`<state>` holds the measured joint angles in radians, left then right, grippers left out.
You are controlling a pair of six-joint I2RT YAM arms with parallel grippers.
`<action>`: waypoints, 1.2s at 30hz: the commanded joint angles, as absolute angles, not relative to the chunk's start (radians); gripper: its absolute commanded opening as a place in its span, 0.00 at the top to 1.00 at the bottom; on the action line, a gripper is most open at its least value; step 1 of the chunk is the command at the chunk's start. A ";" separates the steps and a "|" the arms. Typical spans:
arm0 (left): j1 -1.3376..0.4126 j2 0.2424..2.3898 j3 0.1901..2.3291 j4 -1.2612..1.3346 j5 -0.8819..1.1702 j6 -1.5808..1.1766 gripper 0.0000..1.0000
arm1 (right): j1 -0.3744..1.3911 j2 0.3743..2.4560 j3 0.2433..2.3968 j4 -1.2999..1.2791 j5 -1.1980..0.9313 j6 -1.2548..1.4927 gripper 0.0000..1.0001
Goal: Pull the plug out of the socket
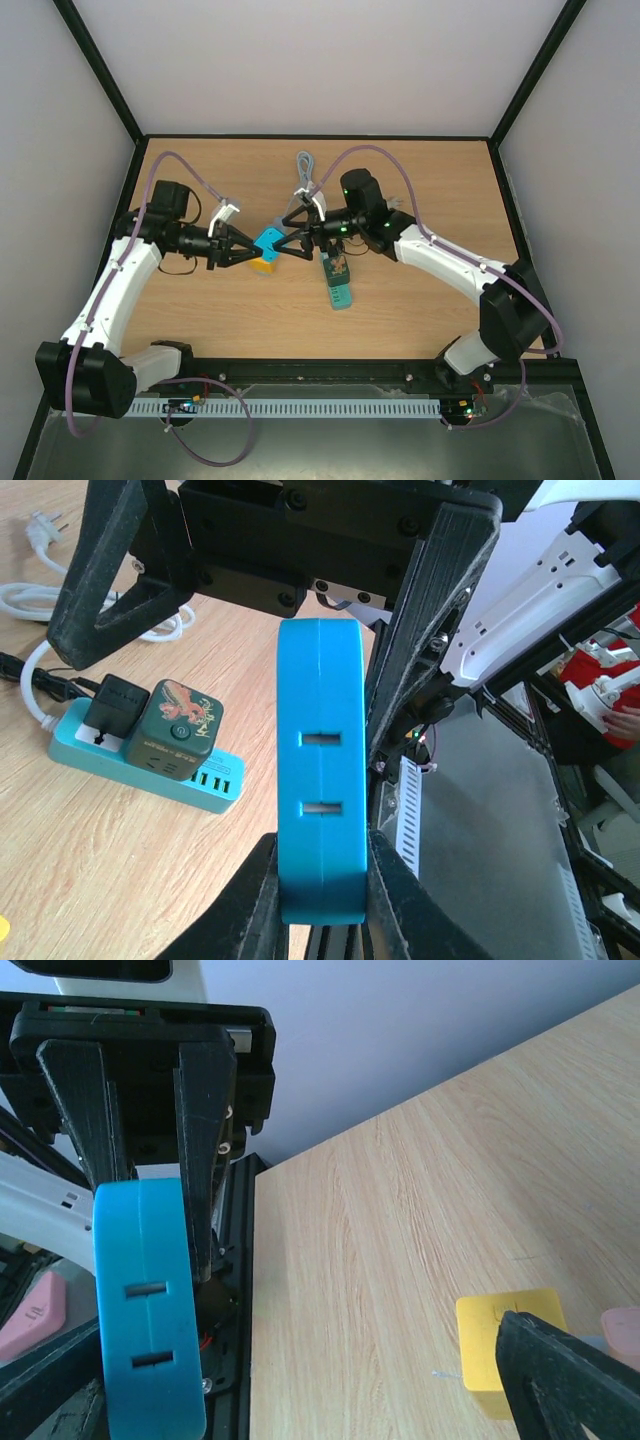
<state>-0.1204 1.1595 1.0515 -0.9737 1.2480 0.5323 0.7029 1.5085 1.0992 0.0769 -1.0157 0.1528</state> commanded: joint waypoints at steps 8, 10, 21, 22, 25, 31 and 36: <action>-0.074 1.184 1.094 -0.791 1.060 0.356 0.98 | 0.697 1.477 1.249 -0.061 -0.971 0.065 0.02; -0.050 1.202 1.113 -0.761 1.007 0.343 0.98 | 0.697 1.465 1.260 -0.098 -0.962 0.042 0.02; -0.017 1.406 1.315 -0.696 0.470 0.375 0.98 | 0.698 1.381 1.216 -0.255 -0.885 -0.089 0.02; -0.017 1.427 1.334 -0.687 0.414 0.388 0.98 | 0.698 1.372 1.209 -0.261 -0.880 -0.095 0.02; -0.013 1.495 1.384 -0.657 0.255 0.424 0.98 | 0.698 1.364 1.193 -0.269 -0.875 -0.108 0.02; -0.011 1.619 1.423 -0.530 -0.042 0.456 0.98 | 0.698 1.371 1.187 -0.269 -0.874 -0.112 0.02; -0.011 1.733 1.439 -0.396 -0.288 0.500 0.98 | 0.697 1.375 1.163 -0.257 -0.886 -0.109 0.02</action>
<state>-0.0162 1.6836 1.4143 -0.5220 -0.0364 0.4507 0.6998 1.3819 1.1862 -0.2527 -0.8856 -0.0971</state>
